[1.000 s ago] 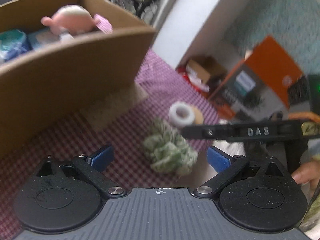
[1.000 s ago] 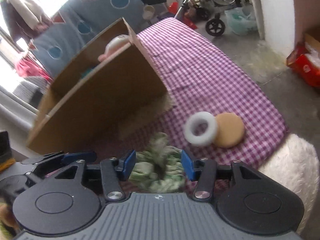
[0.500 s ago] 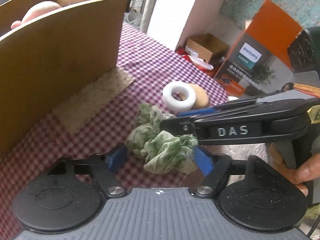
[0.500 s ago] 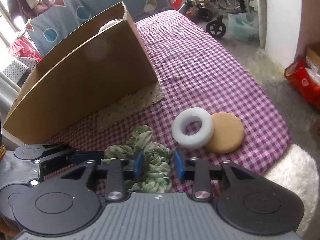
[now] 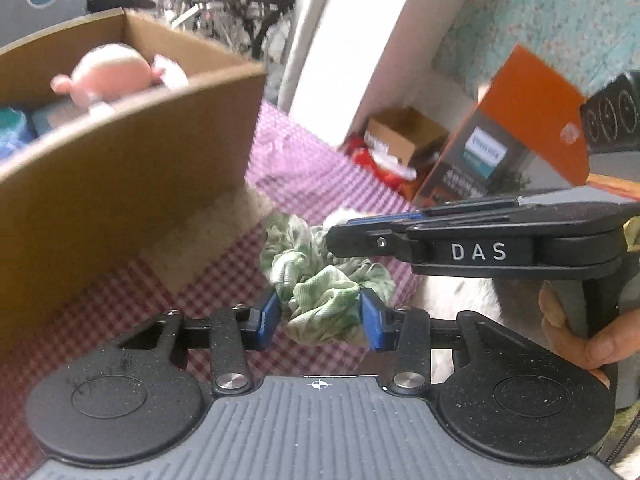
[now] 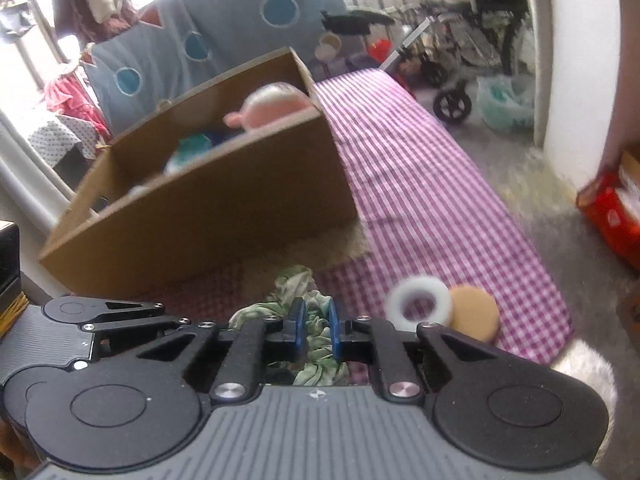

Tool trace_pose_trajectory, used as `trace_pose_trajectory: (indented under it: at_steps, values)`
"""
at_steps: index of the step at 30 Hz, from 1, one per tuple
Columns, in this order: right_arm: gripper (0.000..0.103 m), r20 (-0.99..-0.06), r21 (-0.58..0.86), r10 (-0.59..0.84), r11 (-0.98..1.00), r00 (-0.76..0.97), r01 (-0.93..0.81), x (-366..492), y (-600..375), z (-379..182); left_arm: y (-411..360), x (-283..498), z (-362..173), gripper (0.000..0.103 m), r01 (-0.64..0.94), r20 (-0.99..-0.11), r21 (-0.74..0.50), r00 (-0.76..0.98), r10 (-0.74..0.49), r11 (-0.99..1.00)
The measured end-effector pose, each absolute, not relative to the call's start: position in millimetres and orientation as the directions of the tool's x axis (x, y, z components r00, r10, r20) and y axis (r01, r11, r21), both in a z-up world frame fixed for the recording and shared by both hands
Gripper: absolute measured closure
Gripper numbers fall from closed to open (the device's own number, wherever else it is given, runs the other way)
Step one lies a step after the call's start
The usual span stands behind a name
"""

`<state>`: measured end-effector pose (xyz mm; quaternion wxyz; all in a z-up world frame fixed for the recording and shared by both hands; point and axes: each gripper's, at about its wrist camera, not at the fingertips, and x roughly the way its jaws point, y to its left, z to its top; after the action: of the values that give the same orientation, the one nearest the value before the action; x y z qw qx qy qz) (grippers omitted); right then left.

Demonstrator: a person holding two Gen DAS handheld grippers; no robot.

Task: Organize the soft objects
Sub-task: 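Lift the scrunchie with the right gripper toward the box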

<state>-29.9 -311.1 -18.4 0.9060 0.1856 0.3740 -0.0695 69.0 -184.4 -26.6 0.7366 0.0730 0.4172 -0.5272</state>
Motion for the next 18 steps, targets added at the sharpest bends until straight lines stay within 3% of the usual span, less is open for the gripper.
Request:
trace_pose_trajectory:
  at_steps: [13, 18]
  values:
    - [0.090, -0.503, 0.127, 0.081, 0.992, 0.861, -0.019, 1.2, -246.3, 90.3, -99.7, 91.6, 66.4, 0.062, 0.807, -0.458, -0.351, 0.294, -0.839, 0.475]
    - [0.090, -0.492, 0.093, 0.088, 0.994, 0.866, -0.048, 26.8, -236.0, 91.9, -83.8, 107.8, 63.6, 0.062, 0.765, -0.460, -0.350, 0.363, -0.810, 0.541]
